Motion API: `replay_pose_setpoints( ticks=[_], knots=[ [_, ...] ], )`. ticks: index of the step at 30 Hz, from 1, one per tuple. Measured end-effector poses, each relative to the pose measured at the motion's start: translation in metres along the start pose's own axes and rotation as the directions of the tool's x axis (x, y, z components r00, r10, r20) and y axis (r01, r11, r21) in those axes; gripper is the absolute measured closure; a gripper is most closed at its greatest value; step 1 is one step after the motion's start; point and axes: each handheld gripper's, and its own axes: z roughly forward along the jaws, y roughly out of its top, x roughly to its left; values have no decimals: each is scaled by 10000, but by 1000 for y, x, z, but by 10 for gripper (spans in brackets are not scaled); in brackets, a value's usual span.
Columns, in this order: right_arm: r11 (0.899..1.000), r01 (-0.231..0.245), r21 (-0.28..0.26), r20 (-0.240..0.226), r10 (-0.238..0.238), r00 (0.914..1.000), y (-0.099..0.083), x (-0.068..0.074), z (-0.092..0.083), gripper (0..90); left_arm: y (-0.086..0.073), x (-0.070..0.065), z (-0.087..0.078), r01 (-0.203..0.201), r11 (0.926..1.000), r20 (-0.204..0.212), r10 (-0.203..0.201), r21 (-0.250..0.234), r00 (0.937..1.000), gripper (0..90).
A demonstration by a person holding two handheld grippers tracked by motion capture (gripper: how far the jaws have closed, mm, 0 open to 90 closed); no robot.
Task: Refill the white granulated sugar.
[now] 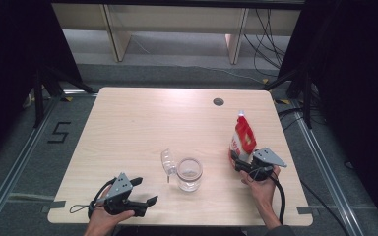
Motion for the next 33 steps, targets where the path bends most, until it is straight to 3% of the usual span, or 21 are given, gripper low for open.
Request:
replay_pose_setpoints(
  ticks=[2, 3, 11, 17, 18, 19, 20, 22, 24, 25, 30, 31, 33],
  knots=[
    [9999, -88, -85, 156, 89, 9998, 0, 1, 0, 307, 0, 0, 0, -7, 10000, -4, 7, 2, 10000, 153],
    [9998, -60, -181, 242, 64, 9997, 0, 1, 1, 304, 0, -2, 0, 244, 9997, -50, -244, 11, 9997, 153],
    [9997, -96, -208, 147, 99, 9998, -1, 2, 2, 309, 0, -1, 0, -14, 10000, 7, 14, 3, 10000, 153],
    [9997, -66, -243, 122, 69, 9999, -1, 1, 2, 330, 0, -2, 1, 43, 10000, 31, -43, -33, 10000, 153],
    [9996, 161, -228, 143, -158, 9998, -1, 1, 2, 335, 0, -1, 0, -29, 10000, 24, 29, 32, 10000, 153],
    [9997, 155, -189, -5, -155, 9999, 0, 1, 2, 339, 0, -1, 0, -34, 10000, 22, 34, 19, 10000, 153],
    [9995, 240, -209, 12, -240, 9997, 0, 0, 2, 341, 0, -4, 0, 302, 9995, -63, -302, -8, 9995, 153],
    [9981, 355, -501, -252, -368, 9990, -1, -5, 3, 345, -1, -3, 0, 287, 9996, -43, -287, -28, 9996, 155],
    [9988, 330, -367, -427, -346, 9985, -1, -7, 2, 347, -1, -2, 0, 100, 9999, 40, -100, -22, 9999, 155],
    [9989, 303, -366, -437, -318, 9985, -1, -8, 2, 347, -1, -3, 1, 231, 9997, 11, -231, 15, 9997, 155],
    [9979, 501, -399, -736, -529, 9959, 0, -12, 2, 354, -1, -3, 1, 160, 9999, 30, -160, 19, 9999, 157],
    [9989, 356, -316, -793, -380, 9961, -1, -12, 1, 356, -1, -3, 1, 164, 9999, 26, -164, 23, 9999, 157],
    [9989, 352, -322, -1144, -386, 9927, -1, -15, 0, 359, -1, -3, 0, 200, 9998, 11, -200, 26, 9998, 158]
  ],
)
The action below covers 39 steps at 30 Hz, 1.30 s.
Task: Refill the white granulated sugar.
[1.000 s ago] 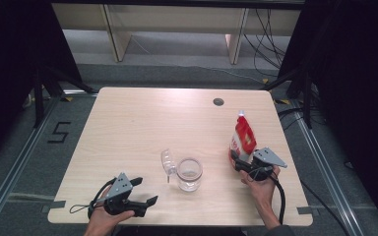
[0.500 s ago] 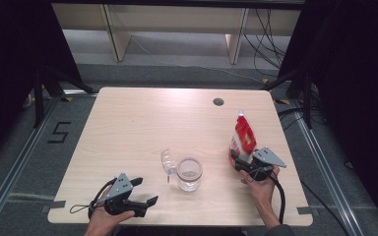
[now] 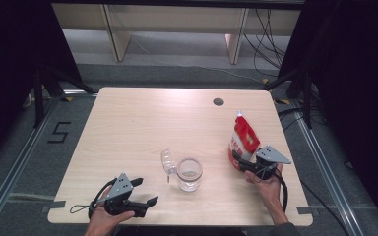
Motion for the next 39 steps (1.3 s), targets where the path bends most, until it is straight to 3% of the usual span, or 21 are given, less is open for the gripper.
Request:
replay_pose_setpoints(
  ticks=[1, 2, 3, 6, 7, 9, 11, 15, 18, 19, 21, 22, 25, 26, 29, 32, 33, 34, 35, 38, 39],
  knots=[
    [9999, 145, 69, -100, -144, 9998, 0, -2, -1, 361, 0, -1, 1, 32, 10000, 39, -31, -91, 10000, 159],
    [9981, 598, -127, -322, -602, 9977, 0, -5, 1, 364, 0, 0, 1, -7, 10000, 48, 7, -78, 10000, 160],
    [9981, 598, -127, -322, -602, 9977, 0, -5, 1, 364, 0, 0, 0, -40, 10000, 47, 40, -59, 10000, 160],
    [9989, 430, -205, -547, -441, 9975, 0, -6, 1, 367, 0, 0, 0, -40, 10000, 30, 40, 12, 10000, 161],
    [9999, 57, -107, -695, -64, 9976, -1, -4, 0, 369, 0, 0, 0, -30, 10000, 24, 30, 15, 10000, 162],
    [9993, 330, -176, -697, -341, 9970, -1, -8, 0, 372, 0, 0, 1, -53, 10000, 69, 53, -46, 10000, 162],
    [9999, -97, -97, -648, 91, 9979, -2, -6, -2, 375, 0, 1, 0, -238, 9997, 92, 238, -44, 9997, 162],
    [9997, 109, -232, -920, -130, 9957, -1, -9, -1, 381, 0, 1, 0, -245, 9997, 70, 244, 17, 9997, 163],
    [9995, 114, -302, -811, -139, 9966, -2, -11, -2, 385, 0, 1, 0, -227, 9997, 70, 227, 1, 9997, 164],
    [9993, -224, -292, -1029, 193, 9945, -3, -10, -2, 387, 0, 0, 1, -210, 9998, 94, 211, -52, 9997, 163],
    [9996, -22, -271, -1013, -6, 9949, -3, -13, -3, 390, 0, 1, 0, -219, 9997, 98, 220, -52, 9997, 163],
    [9987, -317, -408, -1021, 274, 9944, -4, -11, -3, 391, 0, 1, 0, -165, 9998, 99, 165, -77, 9998, 163],
    [9993, -11, -374, -1140, -32, 9935, -4, -16, -3, 393, 1, 0, 0, -185, 9998, 17, 185, 4, 9998, 163],
    [9989, -190, -433, -1235, 135, 9923, -4, -15, -3, 394, 1, 1, 0, -198, 9998, 28, 198, -7, 9998, 164],
    [9998, 55, -195, -1024, -75, 9947, -4, -15, -4, 395, 0, 1, 0, -188, 9998, 83, 189, -84, 9998, 163],
    [9995, -126, -278, -962, 99, 9953, -3, -12, -5, 393, 0, 1, 0, -255, 9997, 84, 256, -54, 9996, 163],
    [9996, -268, -71, -838, 261, 9961, -3, -11, -6, 389, 0, 1, 0, -246, 9997, 86, 247, -61, 9997, 163],
    [9994, -267, -213, -699, 251, 9972, -3, -10, -5, 382, 0, -1, 0, -30, 10000, 66, 30, -65, 10000, 164],
    [9980, -259, -577, -766, 215, 9968, -3, -11, -5, 370, 0, -1, 0, -27, 10000, 16, 27, -35, 10000, 163],
    [9949, -676, -751, -478, 641, 9968, -1, -5, -8, 362, 0, 0, 0, -103, 9999, 60, 104, -54, 9999, 164],
    [9944, -472, -943, -472, 429, 9980, 0, -5, -6, 351, 0, 0, 0, -118, 9999, 59, 118, -53, 9999, 164]
  ],
)
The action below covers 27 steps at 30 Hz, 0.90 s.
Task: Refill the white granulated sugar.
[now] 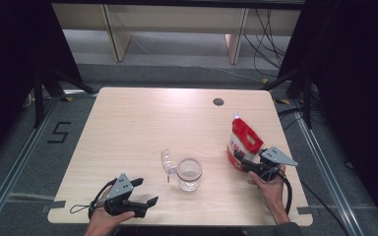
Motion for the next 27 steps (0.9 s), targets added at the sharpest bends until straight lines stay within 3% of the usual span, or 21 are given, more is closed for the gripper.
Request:
replay_pose_setpoints(
  ticks=[3, 4, 8, 11, 12, 13, 14, 15, 17, 18, 20, 22, 24, 25, 27],
  knots=[
    [9993, -192, 319, 409, 179, 9990, -1, 7, -1, 303, 0, 1, 0, -174, 9998, 34, 174, 31, 9998, 163],
    [9992, 79, 402, 350, -93, 9993, 0, 5, -1, 299, 0, 1, 0, -179, 9998, 36, 179, 35, 9998, 163],
    [9995, -46, 325, 658, 25, 9978, -2, 9, 1, 262, 0, 0, 0, -147, 9999, 36, 147, 10, 9999, 163],
    [9992, 179, 361, 913, -211, 9956, -2, 8, 2, 234, 1, 0, -1, -153, 9999, -47, 154, 63, 9999, 163],
    [9993, 192, 324, 942, -221, 9953, -2, 9, 3, 229, 0, -1, 0, 171, 9999, -23, -171, -20, 9999, 164],
    [9982, 580, 124, 934, -589, 9939, -3, 7, 5, 229, 0, 0, 0, 20, 10000, 4, -20, 3, 10000, 164],
    [9982, 580, 124, 934, -589, 9939, -3, 7, 5, 229, 0, 1, 0, -157, 9999, 33, 157, 1, 9999, 164],
    [9994, 268, 240, 951, -290, 9950, -3, 9, 5, 229, 0, 0, 0, -158, 9999, 34, 158, 14, 9999, 163],
    [9985, 545, -4, 1059, -542, 9929, -4, 8, 7, 225, 1, 0, -1, -190, 9998, 21, 190, 60, 9998, 164],
    [9995, 328, -36, 994, -323, 9945, -4, 10, 7, 226, 1, 0, -1, -184, 9998, -12, 184, 64, 9998, 165],
    [9981, 613, 65, 1009, -617, 9930, -4, 10, 8, 232, 1, 0, -1, -155, 9999, -44, 155, 56, 9999, 165],
    [9980, 628, -4, 1020, -624, 9928, -5, 11, 10, 233, 1, 1, -1, -174, 9998, -7, 174, 45, 9998, 165],
    [9992, 404, 9, 995, -403, 9942, -6, 13, 10, 237, 1, 0, -1, 51, 10000, -51, -50, 51, 10000, 165],
    [9979, 633, 124, 976, -642, 9932, -6, 11, 10, 243, 1, 0, -1, 22, 10000, -46, -21, 47, 10000, 165],
    [9980, 615, -141, 1007, -598, 9931, -7, 11, 12, 251, 1, -1, -1, 30, 10000, -51, -30, 42, 10000, 165]
  ],
)
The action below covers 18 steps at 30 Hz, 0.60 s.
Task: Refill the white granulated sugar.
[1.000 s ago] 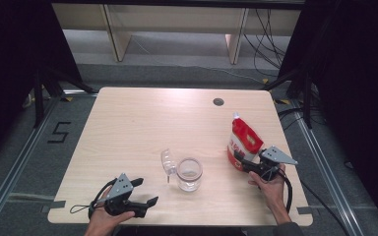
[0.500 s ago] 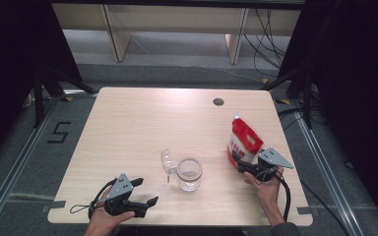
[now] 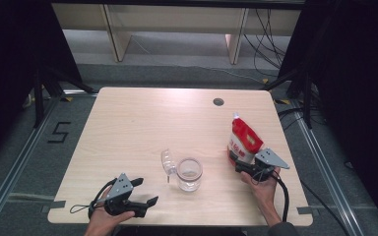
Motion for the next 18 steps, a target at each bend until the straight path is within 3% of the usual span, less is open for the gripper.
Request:
replay_pose_setpoints(
  ticks=[1, 5, 9, 10, 11, 14, 15, 18],
  knots=[
    [9995, -263, 153, 17, 263, 9997, 0, 1, -1, 252, 0, 1, 0, -156, 9999, -6, 156, 22, 9999, 165],
    [10000, -34, -41, 81, 35, 10000, -2, -3, 1, 255, 1, 1, 0, -241, 9997, 19, 241, 38, 9997, 168],
    [9988, -482, 114, -114, 484, 9988, -3, -3, 2, 260, 0, 1, 0, -201, 9998, 12, 201, 17, 9998, 167],
    [9986, -497, 164, 94, 495, 9987, -3, -4, 2, 261, 0, 1, 0, -198, 9998, 12, 198, 19, 9998, 167],
    [9975, -706, -80, -47, 706, 9975, -5, -3, 4, 262, 0, 1, 1, -177, 9998, 81, 177, -43, 9998, 167],
    [9983, -571, 154, -30, 571, 9984, -4, -3, 3, 289, 1, 1, 0, -200, 9998, 11, 200, 24, 9998, 168],
    [9980, -627, 125, 19, 626, 9980, -4, -3, 4, 292, 0, 0, 0, 8, 10000, -34, -8, 21, 10000, 168],
    [9987, -500, 59, -78, 500, 9987, -5, -3, 5, 314, 0, 1, 0, -217, 9998, 16, 217, 29, 9998, 168]
  ],
)
